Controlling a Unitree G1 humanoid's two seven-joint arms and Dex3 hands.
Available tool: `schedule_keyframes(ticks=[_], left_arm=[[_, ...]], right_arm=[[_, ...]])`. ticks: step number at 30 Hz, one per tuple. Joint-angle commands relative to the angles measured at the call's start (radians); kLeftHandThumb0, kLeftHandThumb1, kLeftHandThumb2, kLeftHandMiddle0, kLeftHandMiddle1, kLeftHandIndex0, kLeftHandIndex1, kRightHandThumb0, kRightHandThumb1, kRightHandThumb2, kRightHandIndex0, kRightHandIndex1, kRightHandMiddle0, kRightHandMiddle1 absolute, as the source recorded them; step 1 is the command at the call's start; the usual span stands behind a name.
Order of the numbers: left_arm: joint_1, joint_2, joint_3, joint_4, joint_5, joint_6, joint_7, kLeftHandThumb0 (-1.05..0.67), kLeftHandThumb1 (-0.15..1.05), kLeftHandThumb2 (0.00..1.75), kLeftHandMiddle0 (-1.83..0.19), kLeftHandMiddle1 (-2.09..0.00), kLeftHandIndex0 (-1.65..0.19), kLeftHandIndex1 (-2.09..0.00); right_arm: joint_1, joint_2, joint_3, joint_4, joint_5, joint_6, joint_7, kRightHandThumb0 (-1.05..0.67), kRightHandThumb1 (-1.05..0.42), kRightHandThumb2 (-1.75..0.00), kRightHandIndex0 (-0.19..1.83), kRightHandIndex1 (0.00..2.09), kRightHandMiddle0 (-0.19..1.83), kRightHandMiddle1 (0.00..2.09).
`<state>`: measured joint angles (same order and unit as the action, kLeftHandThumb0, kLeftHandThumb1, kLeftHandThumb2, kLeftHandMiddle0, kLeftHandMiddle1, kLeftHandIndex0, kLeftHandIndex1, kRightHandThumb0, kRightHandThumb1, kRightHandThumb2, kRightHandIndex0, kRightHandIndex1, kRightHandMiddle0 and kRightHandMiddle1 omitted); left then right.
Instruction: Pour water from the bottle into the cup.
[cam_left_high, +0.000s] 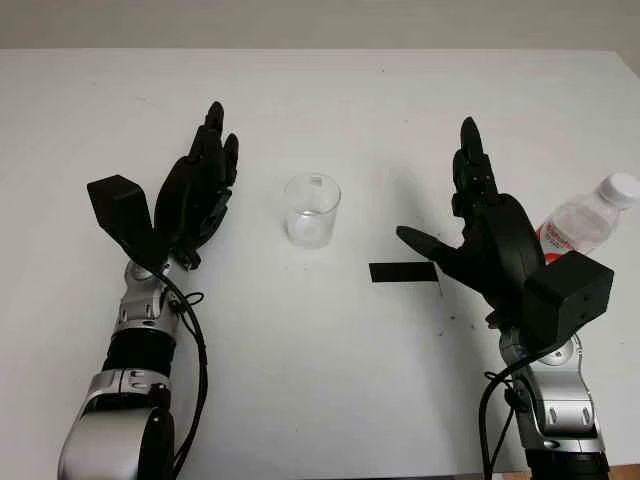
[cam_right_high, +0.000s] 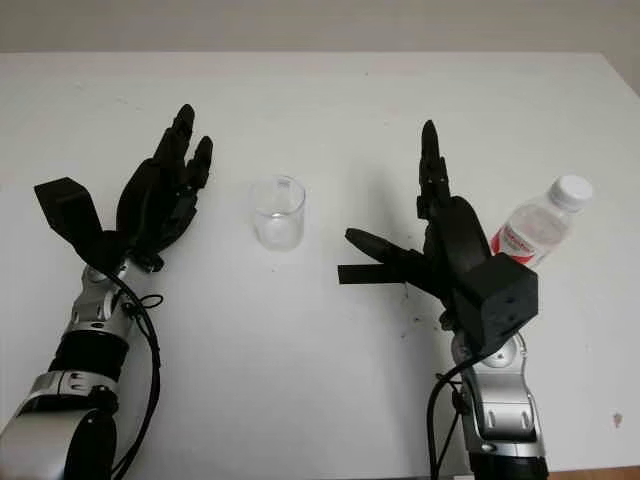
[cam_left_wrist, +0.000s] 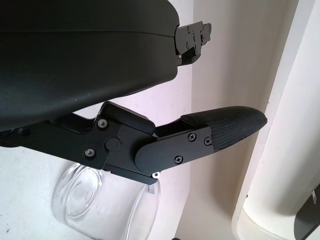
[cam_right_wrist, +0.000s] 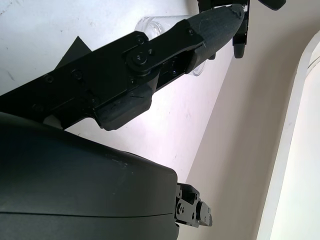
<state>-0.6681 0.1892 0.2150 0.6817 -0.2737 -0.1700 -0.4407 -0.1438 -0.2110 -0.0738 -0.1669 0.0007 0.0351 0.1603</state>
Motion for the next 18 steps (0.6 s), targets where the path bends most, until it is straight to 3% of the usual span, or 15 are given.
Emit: schedule_keyframes(ticks=[1, 15, 18], left_arm=[[0.019, 0.008, 0.002, -0.021, -0.002, 0.003, 0.000, -0.84, 1.05, 0.70, 0.19, 0.00, 0.19, 0.00], [0.040, 0.002, 0.004, -0.041, -0.005, 0.016, 0.013, -0.82, 1.05, 0.69, 0.19, 0.00, 0.19, 0.00], [0.042, 0.005, -0.001, -0.044, 0.000, 0.009, 0.005, -0.82, 1.05, 0.70, 0.19, 0.00, 0.19, 0.00]], right_arm=[[0.016, 0.003, 0.004, -0.015, 0.005, 0.000, 0.000, -0.98, -0.91, -0.05, -0.19, 0.00, -0.19, 0.00], [-0.010, 0.004, 0.003, 0.027, 0.040, -0.015, 0.029, -0.99, -0.90, -0.05, -0.19, 0.00, -0.19, 0.00], [-0.015, 0.002, -0.003, -0.016, 0.051, 0.030, 0.023, -0.99, -0.90, -0.05, -0.19, 0.00, -0.19, 0.00]])
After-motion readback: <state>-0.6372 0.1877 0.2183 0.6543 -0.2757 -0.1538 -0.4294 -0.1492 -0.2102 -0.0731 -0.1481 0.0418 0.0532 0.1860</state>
